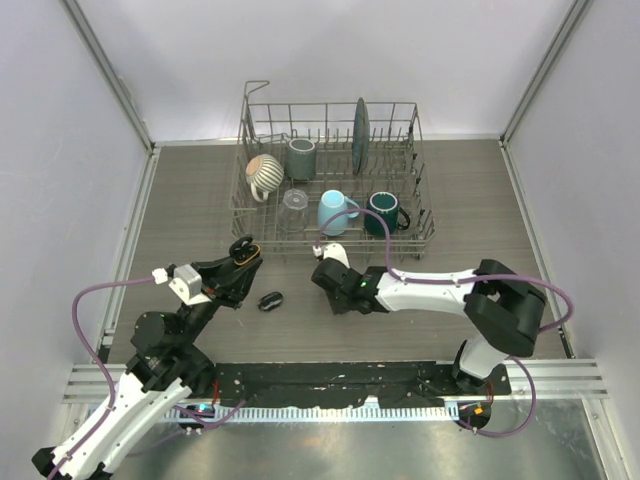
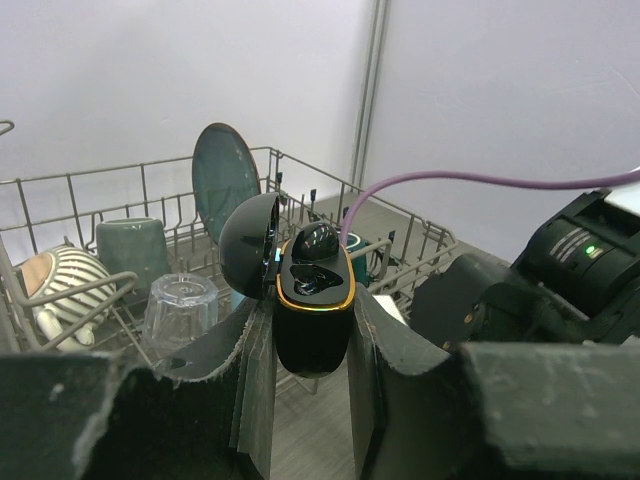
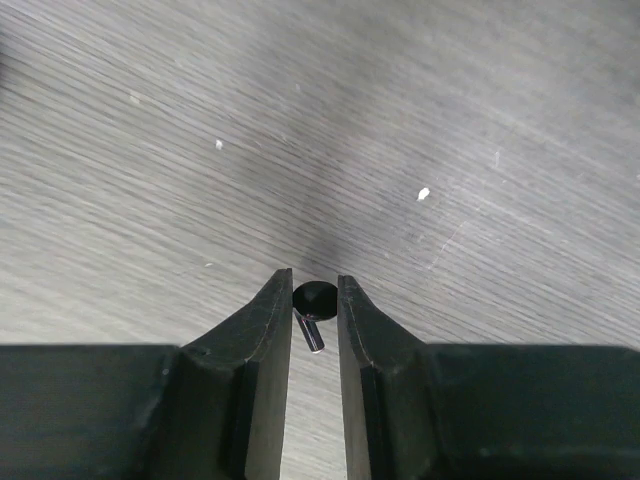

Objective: Insert the wireless bluetooth earbuds into the charging case
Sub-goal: Pick up the earbud from the center of the board.

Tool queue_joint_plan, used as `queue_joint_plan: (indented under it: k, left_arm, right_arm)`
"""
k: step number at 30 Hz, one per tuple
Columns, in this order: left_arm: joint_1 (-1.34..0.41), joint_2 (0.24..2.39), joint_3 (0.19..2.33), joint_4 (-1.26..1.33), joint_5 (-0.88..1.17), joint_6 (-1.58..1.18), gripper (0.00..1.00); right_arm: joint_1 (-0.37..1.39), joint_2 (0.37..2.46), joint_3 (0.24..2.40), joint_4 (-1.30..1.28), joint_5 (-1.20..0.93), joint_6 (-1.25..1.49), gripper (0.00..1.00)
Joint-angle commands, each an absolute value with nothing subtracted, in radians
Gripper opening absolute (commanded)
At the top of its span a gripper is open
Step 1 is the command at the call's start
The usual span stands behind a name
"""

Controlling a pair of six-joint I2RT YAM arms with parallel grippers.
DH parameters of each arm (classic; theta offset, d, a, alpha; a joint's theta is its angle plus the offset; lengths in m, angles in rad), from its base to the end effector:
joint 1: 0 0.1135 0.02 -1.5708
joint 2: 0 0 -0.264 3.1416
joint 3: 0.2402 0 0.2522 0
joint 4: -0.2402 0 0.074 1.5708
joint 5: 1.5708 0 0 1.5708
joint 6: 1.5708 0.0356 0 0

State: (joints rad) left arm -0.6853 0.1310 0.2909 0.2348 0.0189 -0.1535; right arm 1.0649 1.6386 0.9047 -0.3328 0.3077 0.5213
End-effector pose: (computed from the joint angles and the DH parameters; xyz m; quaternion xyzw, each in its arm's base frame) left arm 0.0706 -0.0586 0.2884 0.1534 0.5331 -0.3436 0.7577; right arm 0.1607 0.2678 0.1629 -0.2201 0.9321 0.0715 0.2787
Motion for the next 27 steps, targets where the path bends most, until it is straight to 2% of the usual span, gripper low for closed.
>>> queue_joint_plan:
  k: [1, 6, 11, 14, 22, 27]
  left_arm:
    - [-0.683, 0.149, 0.298, 0.293, 0.014, -0.160, 0.00]
    - [-0.683, 0.172, 0.288, 0.337, 0.015, -0.170, 0.00]
    - [-0.683, 0.228, 0.276, 0.419, 0.020, -0.178, 0.00]
    - [-0.683, 0.276, 0.270, 0.474, 0.037, -0.187, 0.00]
    - [-0.683, 0.380, 0.273, 0.595, 0.086, -0.206, 0.00]
    - [-0.683, 0.394, 0.281, 0.614, 0.112, -0.212, 0.00]
  right_arm:
    - [1.066, 1.465, 0.928, -0.264, 0.373, 0.528, 0.01]
    - [1.094, 1.222, 0.862, -0.066, 0.465, 0.525, 0.01]
    - [1.178, 1.086, 0.810, 0.247, 0.616, 0.434, 0.01]
    - [1.238, 1.065, 0.821, 0.411, 0.663, 0.324, 0.01]
    - [1.316, 1.111, 0.827, 0.802, 0.592, 0.207, 0.01]
    - [1.327, 1.192, 0.856, 0.876, 0.503, 0.199, 0.01]
